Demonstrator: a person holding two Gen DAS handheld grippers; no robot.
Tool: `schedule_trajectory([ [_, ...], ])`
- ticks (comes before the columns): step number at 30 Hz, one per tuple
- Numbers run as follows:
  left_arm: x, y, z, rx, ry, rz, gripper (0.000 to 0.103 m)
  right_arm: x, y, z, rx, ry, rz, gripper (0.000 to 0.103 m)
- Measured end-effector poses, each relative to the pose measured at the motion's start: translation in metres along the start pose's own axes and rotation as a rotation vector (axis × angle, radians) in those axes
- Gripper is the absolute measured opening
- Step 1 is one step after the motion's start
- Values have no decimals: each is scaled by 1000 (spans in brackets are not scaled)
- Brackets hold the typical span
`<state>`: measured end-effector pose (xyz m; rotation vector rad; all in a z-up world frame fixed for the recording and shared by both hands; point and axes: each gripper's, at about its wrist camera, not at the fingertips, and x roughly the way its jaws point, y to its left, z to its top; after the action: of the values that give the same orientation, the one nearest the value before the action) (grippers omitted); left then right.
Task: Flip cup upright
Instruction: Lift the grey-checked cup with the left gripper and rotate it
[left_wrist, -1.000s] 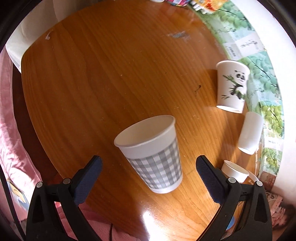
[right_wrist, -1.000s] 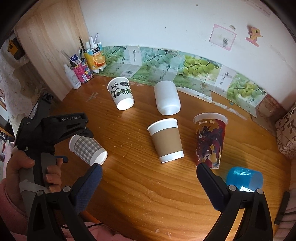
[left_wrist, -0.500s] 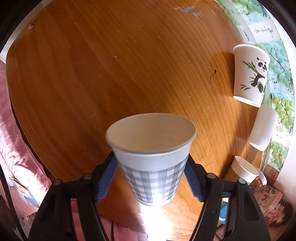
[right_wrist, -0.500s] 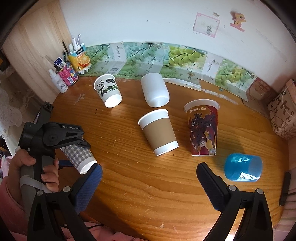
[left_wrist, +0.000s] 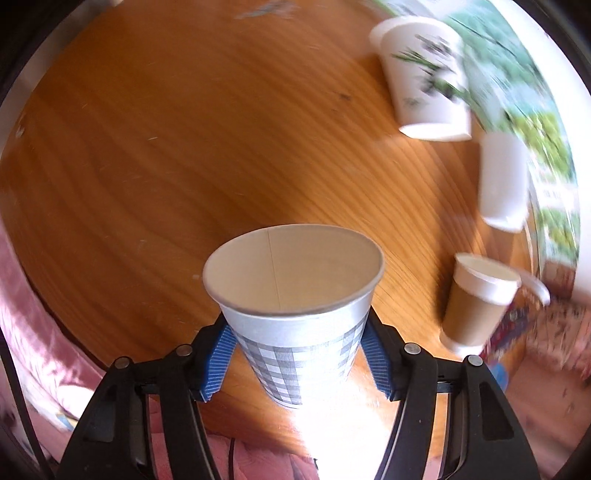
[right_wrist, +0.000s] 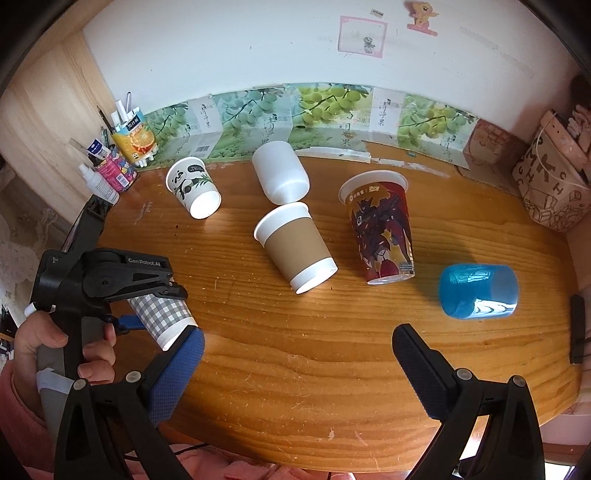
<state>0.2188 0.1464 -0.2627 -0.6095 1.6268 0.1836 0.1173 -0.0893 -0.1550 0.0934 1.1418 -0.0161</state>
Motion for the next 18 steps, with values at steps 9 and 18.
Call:
schedule_trajectory([
  [9, 8, -53, -33, 189, 10, 17, 67, -11, -31, -24, 83, -15, -14, 102],
  [18, 33, -106, -83, 318, 72, 36, 67, -24, -79, -44, 151, -23, -30, 102],
])
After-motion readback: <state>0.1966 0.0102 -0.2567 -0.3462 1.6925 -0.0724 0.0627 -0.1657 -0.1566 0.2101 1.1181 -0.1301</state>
